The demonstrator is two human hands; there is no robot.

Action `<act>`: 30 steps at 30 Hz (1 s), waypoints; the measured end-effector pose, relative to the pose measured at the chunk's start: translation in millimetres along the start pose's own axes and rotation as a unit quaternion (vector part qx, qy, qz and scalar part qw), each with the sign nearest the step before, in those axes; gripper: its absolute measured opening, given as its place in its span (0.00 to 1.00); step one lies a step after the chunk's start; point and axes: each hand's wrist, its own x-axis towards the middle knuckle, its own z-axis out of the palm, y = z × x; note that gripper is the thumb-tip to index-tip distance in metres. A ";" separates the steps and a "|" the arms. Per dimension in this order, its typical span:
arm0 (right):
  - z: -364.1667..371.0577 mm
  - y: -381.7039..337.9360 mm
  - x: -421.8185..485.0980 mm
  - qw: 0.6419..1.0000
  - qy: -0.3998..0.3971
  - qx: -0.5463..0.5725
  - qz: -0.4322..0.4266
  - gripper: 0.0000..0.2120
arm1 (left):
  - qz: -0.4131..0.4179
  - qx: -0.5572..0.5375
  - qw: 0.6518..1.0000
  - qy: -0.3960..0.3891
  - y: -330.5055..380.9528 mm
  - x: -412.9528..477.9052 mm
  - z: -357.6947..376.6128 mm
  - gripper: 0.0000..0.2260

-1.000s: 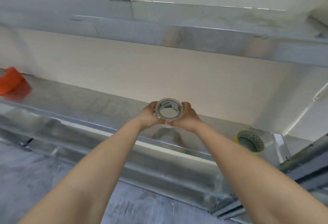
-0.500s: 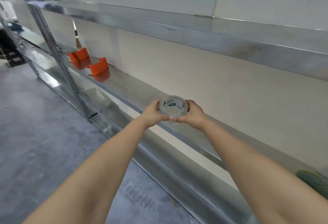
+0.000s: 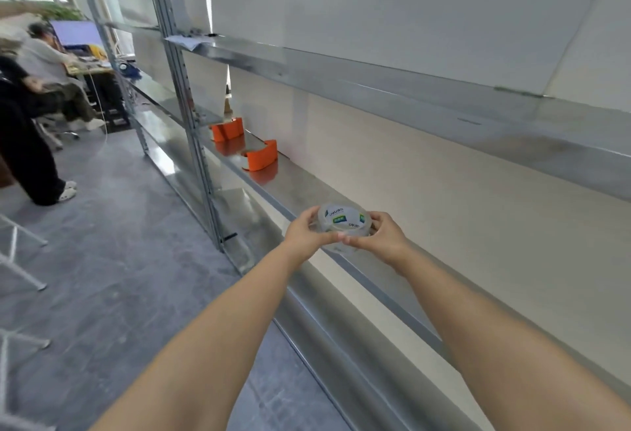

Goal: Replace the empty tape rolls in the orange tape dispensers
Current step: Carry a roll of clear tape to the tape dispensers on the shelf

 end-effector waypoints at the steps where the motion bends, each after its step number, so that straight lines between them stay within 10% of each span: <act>1: 7.6 -4.6 7.0 1.000 -0.003 0.007 -0.006 0.37 | 0.003 -0.005 1.000 0.000 0.9 6.3 -9.2 0.34; 30: 197.9 -24.6 221.4 0.989 0.007 0.113 -0.093 0.33 | 0.029 -0.010 0.999 0.023 -49.0 194.1 -206.8 0.25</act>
